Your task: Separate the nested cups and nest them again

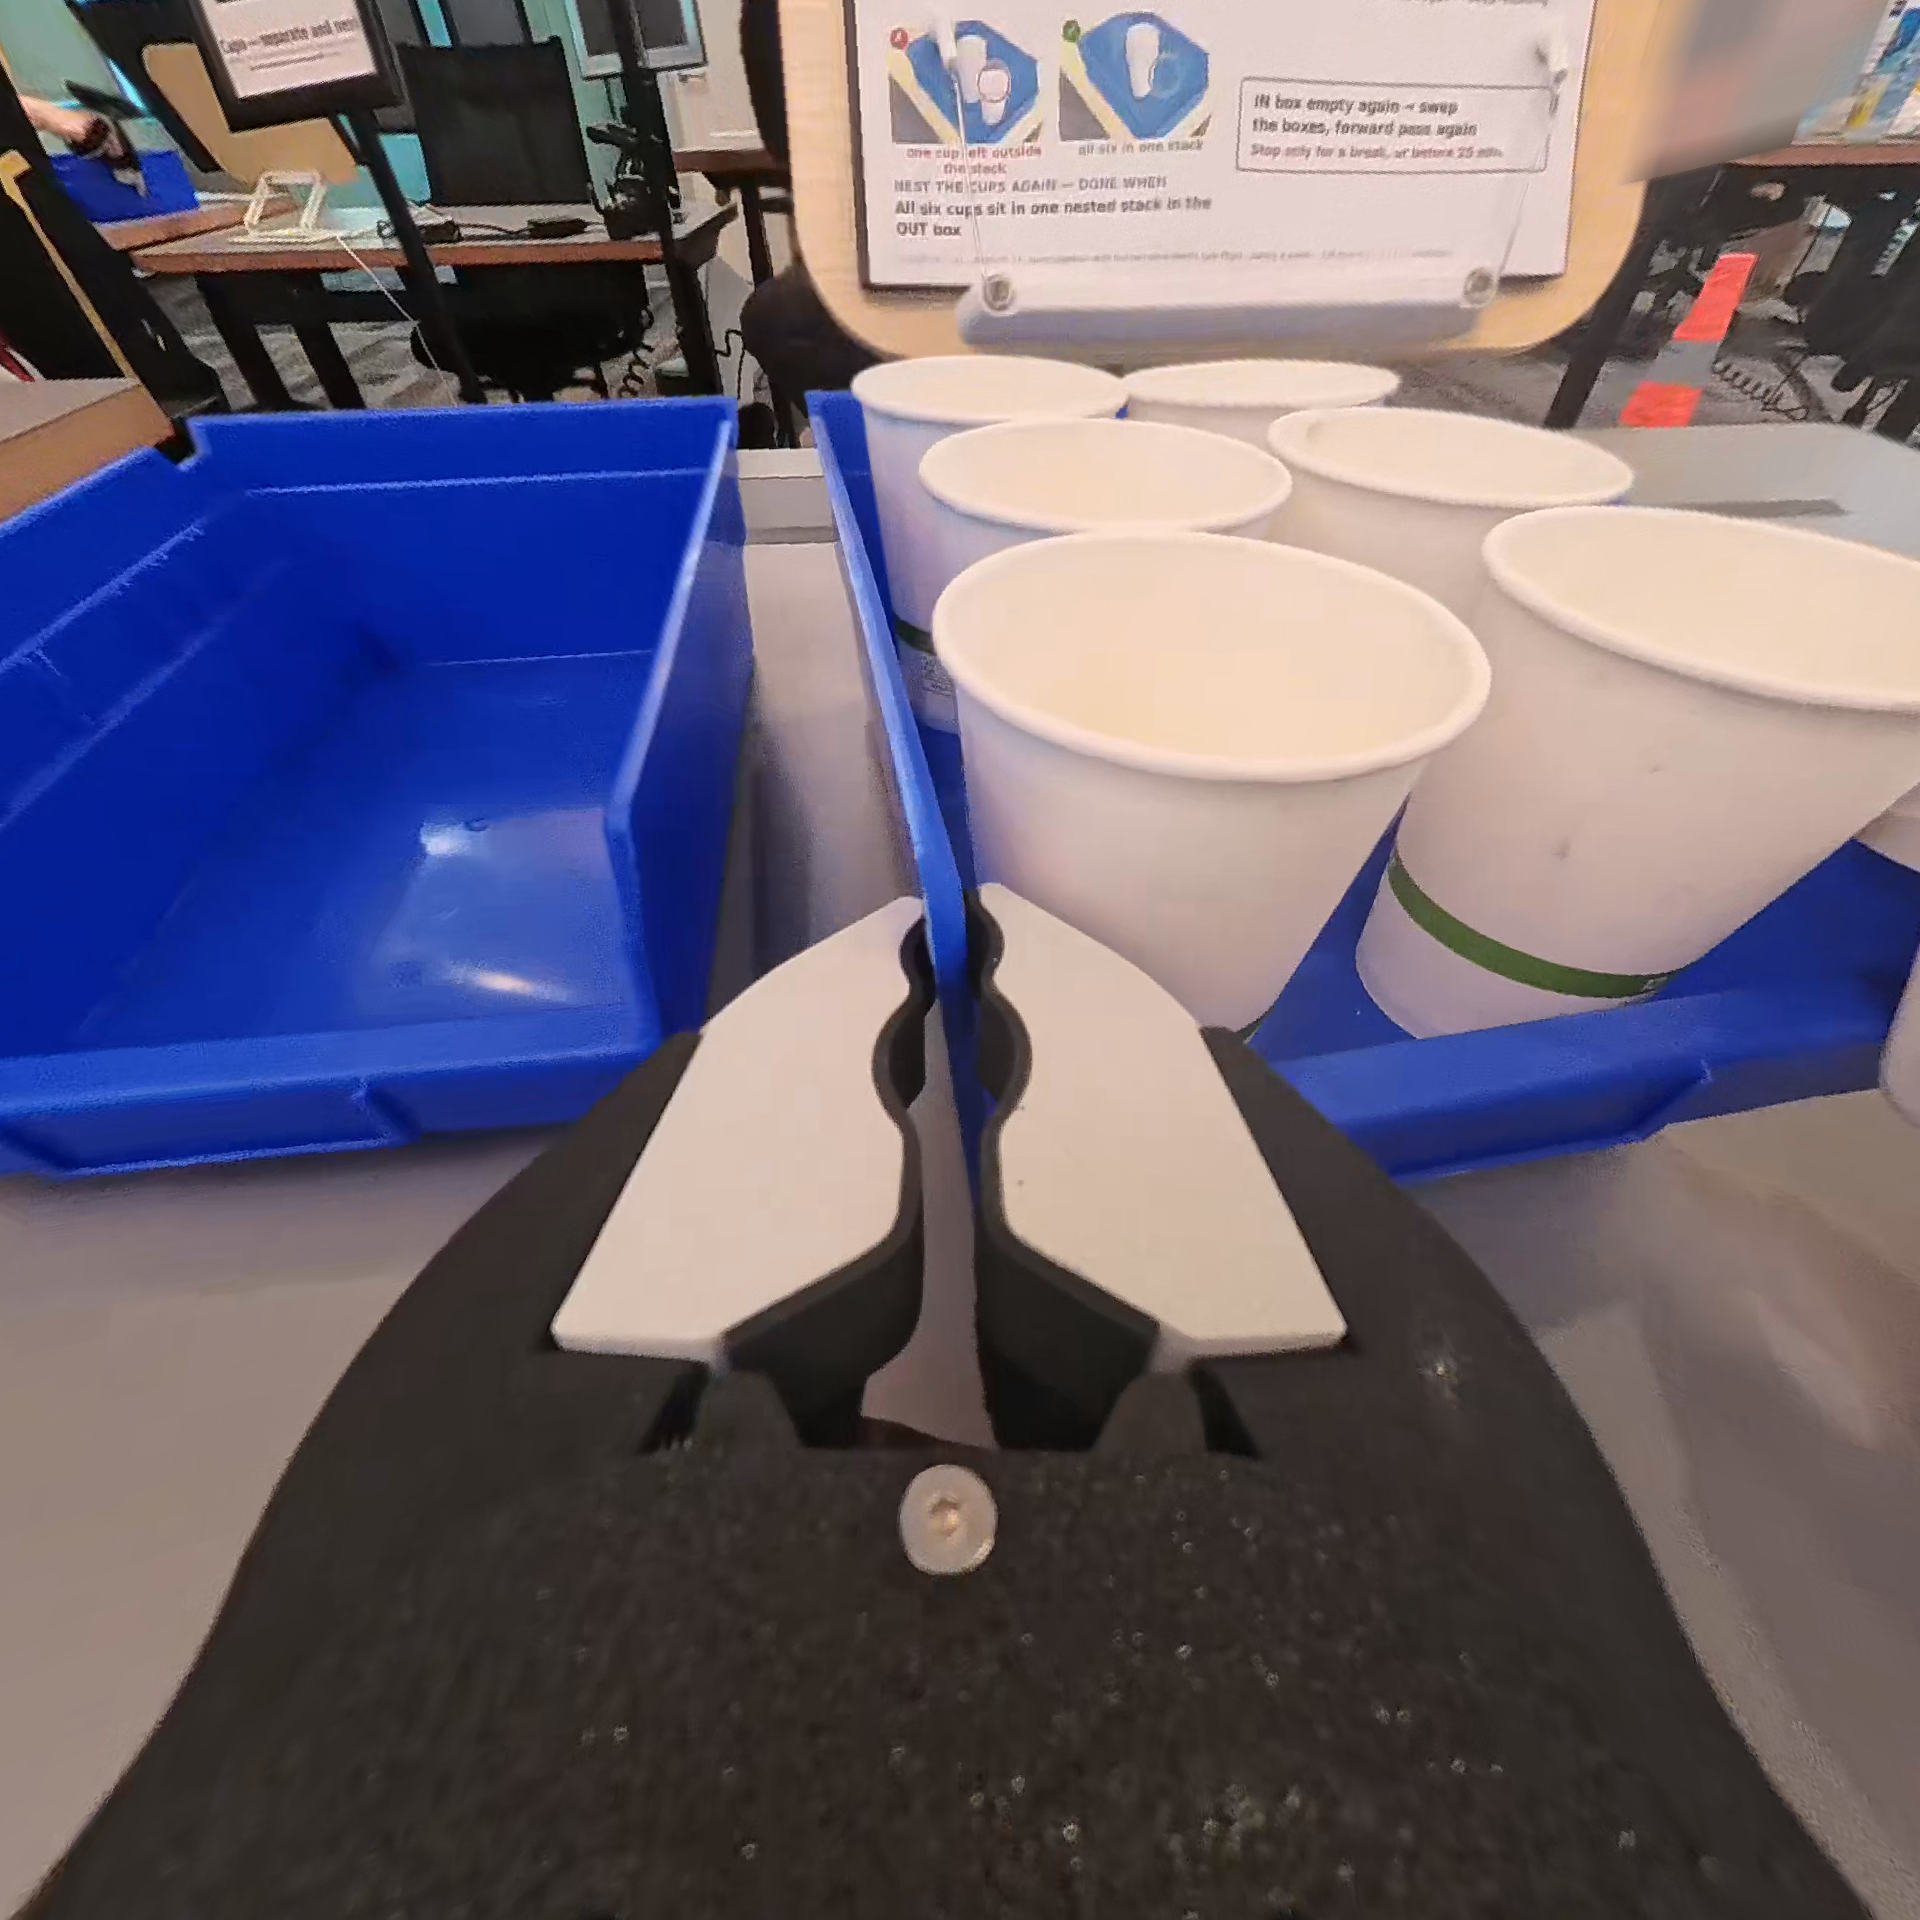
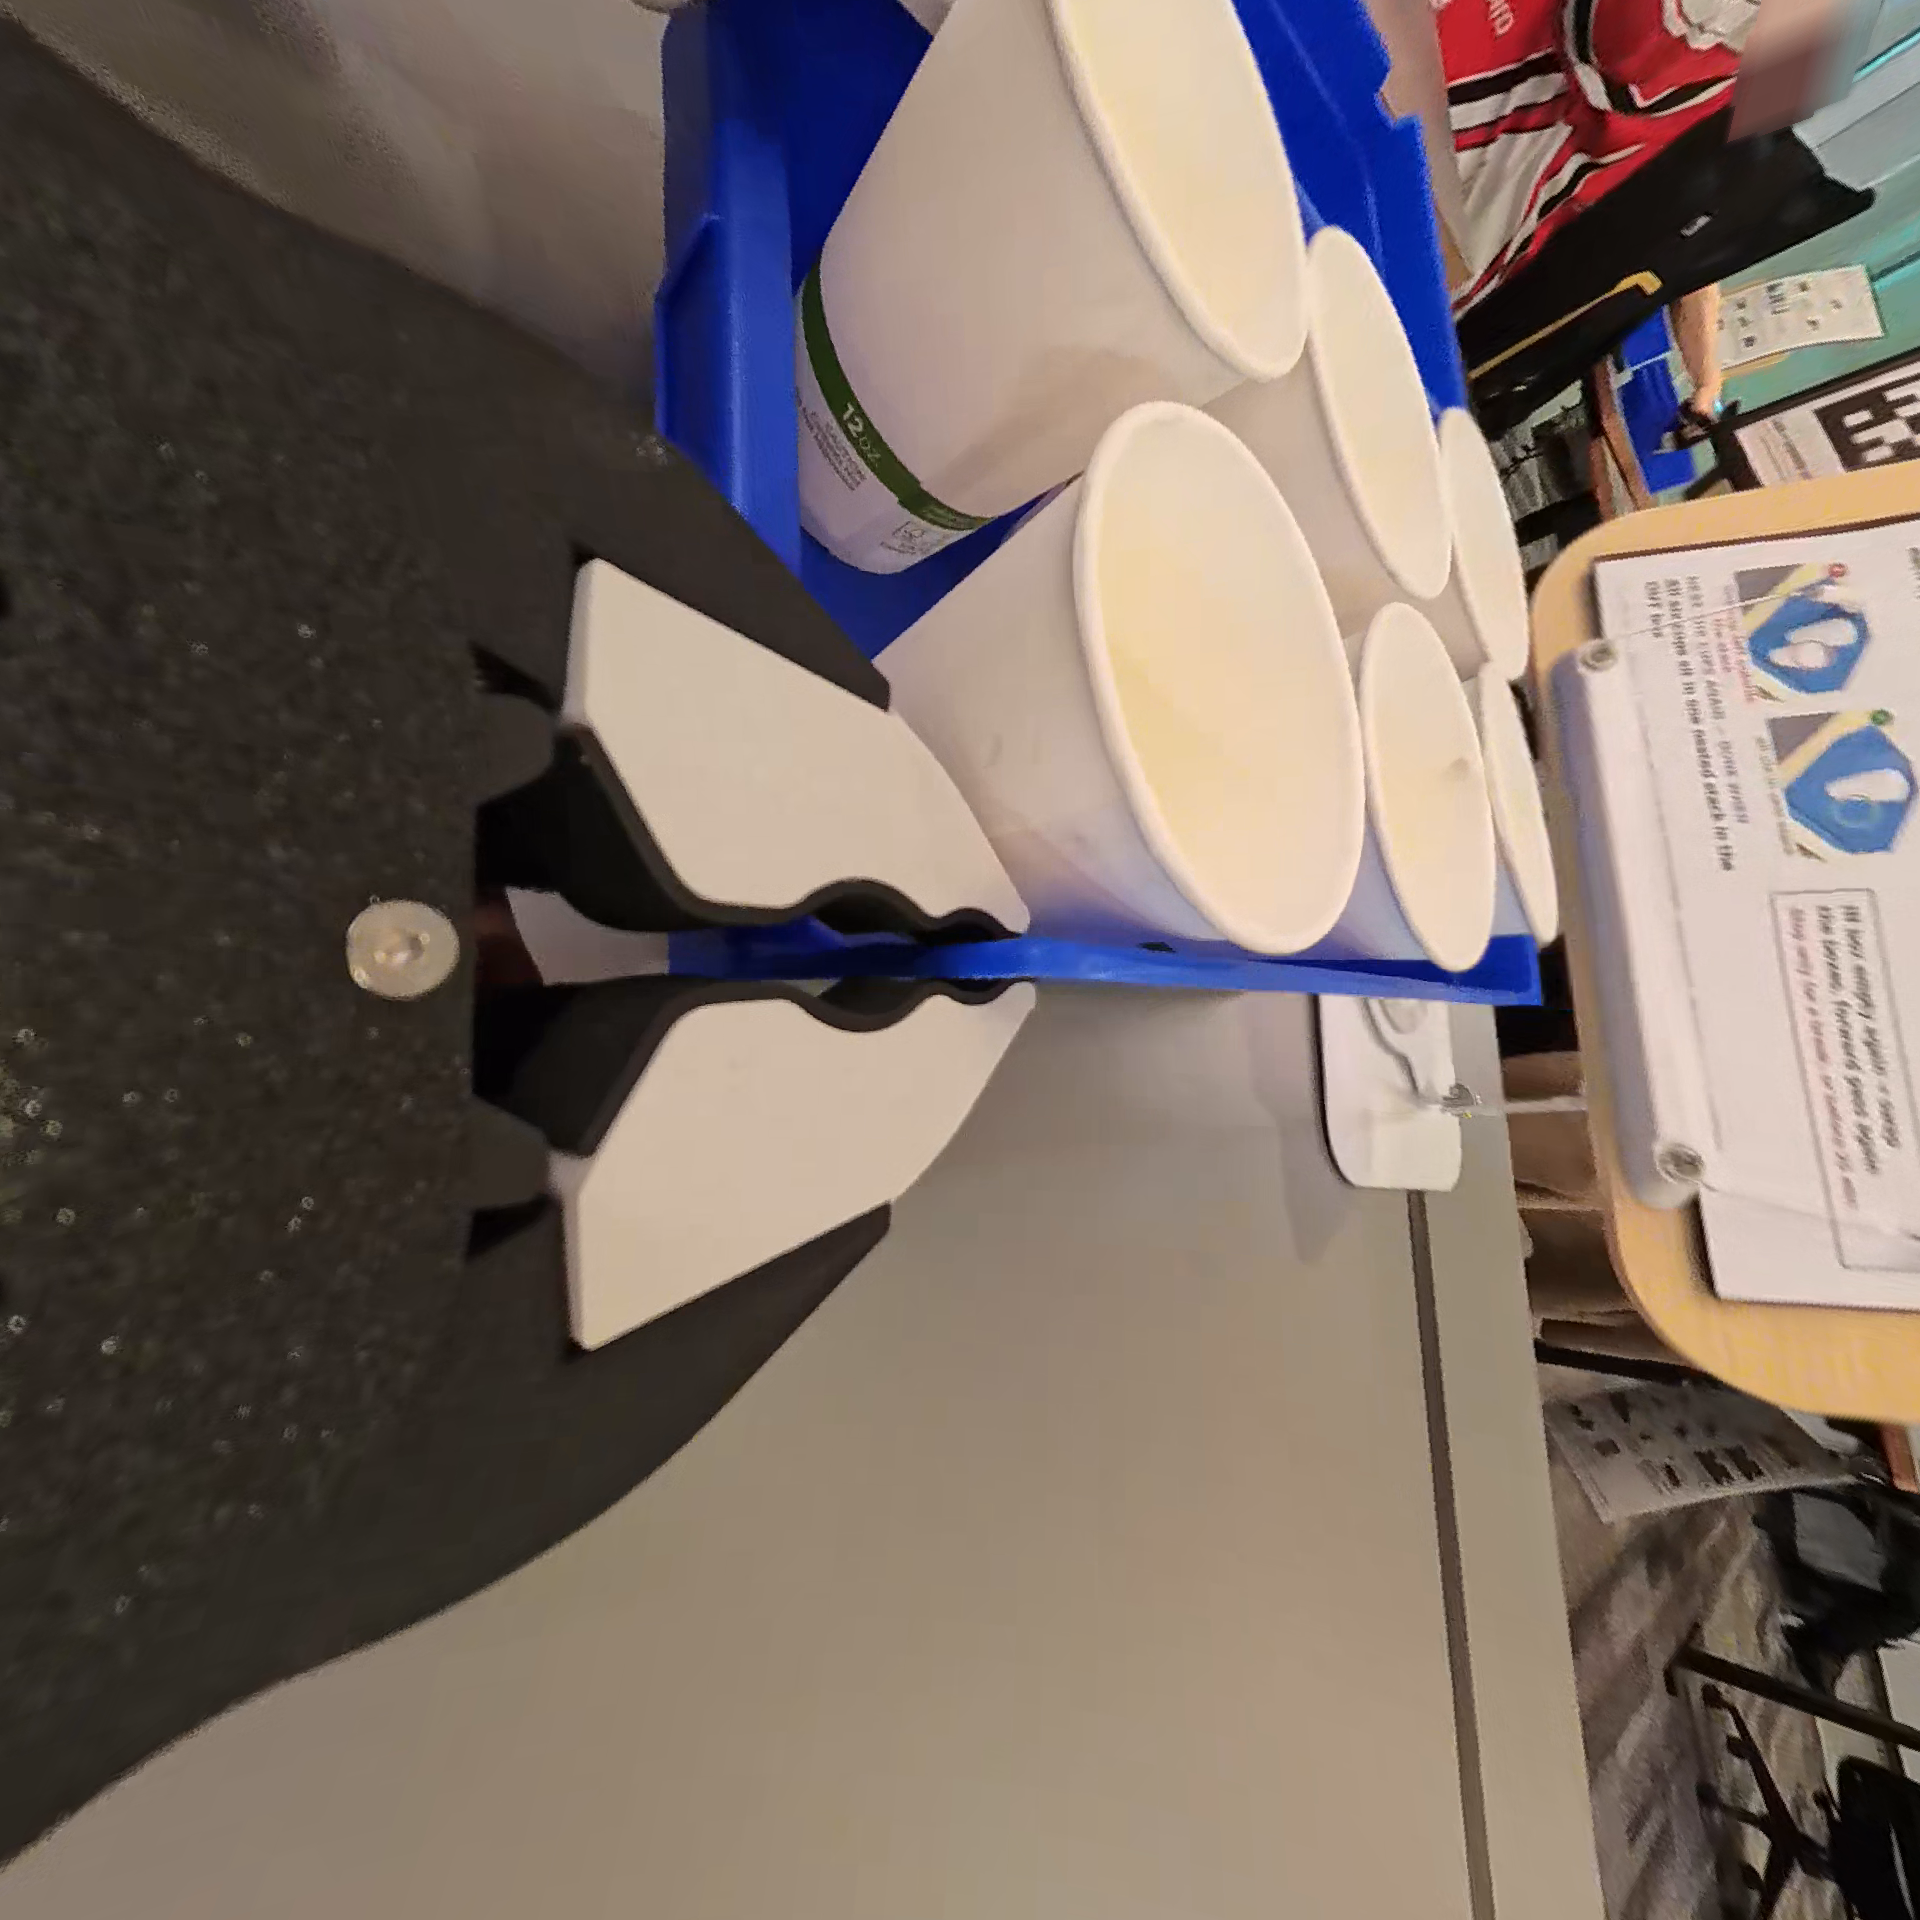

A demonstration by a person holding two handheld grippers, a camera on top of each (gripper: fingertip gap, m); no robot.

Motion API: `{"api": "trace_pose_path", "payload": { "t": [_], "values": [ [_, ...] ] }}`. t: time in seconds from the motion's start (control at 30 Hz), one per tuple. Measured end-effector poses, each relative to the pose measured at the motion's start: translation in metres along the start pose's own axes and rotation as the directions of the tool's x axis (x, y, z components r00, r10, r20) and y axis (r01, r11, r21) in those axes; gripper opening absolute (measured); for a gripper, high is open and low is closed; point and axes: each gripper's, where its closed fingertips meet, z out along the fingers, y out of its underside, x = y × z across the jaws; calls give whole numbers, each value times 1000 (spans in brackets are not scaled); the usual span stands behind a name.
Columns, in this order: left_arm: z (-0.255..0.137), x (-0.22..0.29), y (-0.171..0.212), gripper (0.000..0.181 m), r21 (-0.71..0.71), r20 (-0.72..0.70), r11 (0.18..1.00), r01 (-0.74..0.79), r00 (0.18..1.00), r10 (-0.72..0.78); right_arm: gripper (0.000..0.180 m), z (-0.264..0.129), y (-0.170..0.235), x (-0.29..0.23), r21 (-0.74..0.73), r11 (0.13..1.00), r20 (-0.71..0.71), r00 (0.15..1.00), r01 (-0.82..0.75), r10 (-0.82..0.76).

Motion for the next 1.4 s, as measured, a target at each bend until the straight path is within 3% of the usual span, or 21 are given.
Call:
{"api": "trace_pose_path", "payload": {
  "t": [0.23, 0.27, 0.33, 0.5, 0.6, 0.7, 0.83, 0.93, 1.1, 1.17, 1.2, 1.23, 1.4],
  "values": [
    [11, -13, 19, 4, -73, 17, 996, 47, 999, -45, 5, 2, 12, -8, -42, 999, 25, 1000, 18, -17],
    [13, -13, 22, 14, -93, 15, 995, 48, 999, -47, 6, 0, 13, -8, -45, 999, 40, 999, 18, -16],
    [10, -15, 29, 56, -136, 12, 990, 40, 999, -39, 26, -8, 15, -8, -68, 997, 84, 996, 31, -25],
    [-38, -33, 45, 56, -147, -46, 989, 23, 998, -30, 32, -65, 24, 1, -77, 994, 299, 953, 81, -55],
    [-67, -73, 52, 53, -113, -5, 993, 47, 999, -48, 27, -104, 24, 23, 30, 992, 340, 933, 119, -122],
    [-72, -133, 47, 52, -85, 89, 992, 91, 993, -83, 21, -126, 7, 47, 143, 978, 275, 943, 154, -188],
    [-40, -219, 34, 54, -102, 251, 991, 85, 966, -57, 16, -127, -5, 62, 223, 960, 194, 958, 167, -211],
    [-10, -251, 36, 59, -167, 250, 971, 172, 960, -127, 15, -120, 4, 62, 190, 974, 216, 963, 120, -161],
    [25, -274, 27, 55, -164, 234, 954, 251, 949, -210, 15, -116, 12, 53, 152, 985, 257, 959, 84, -122],
    [32, -277, 25, 39, -165, 223, 958, 236, 955, -197, 15, -117, 14, 48, 142, 985, 262, 956, 96, -131],
    [34, -277, 26, 15, -177, 212, 957, 229, 959, -190, 15, -117, 16, 45, 136, 986, 270, 954, 97, -131],
    [35, -275, 28, 9, -192, 193, 958, 212, 965, -175, 15, -117, 18, 41, 131, 987, 280, 951, 96, -130],
    [13, -266, 34, 3, -181, 198, 968, 173, 971, -136, 17, -118, 35, 9, 86, 987, 345, 925, 134, -155]
  ]
}}
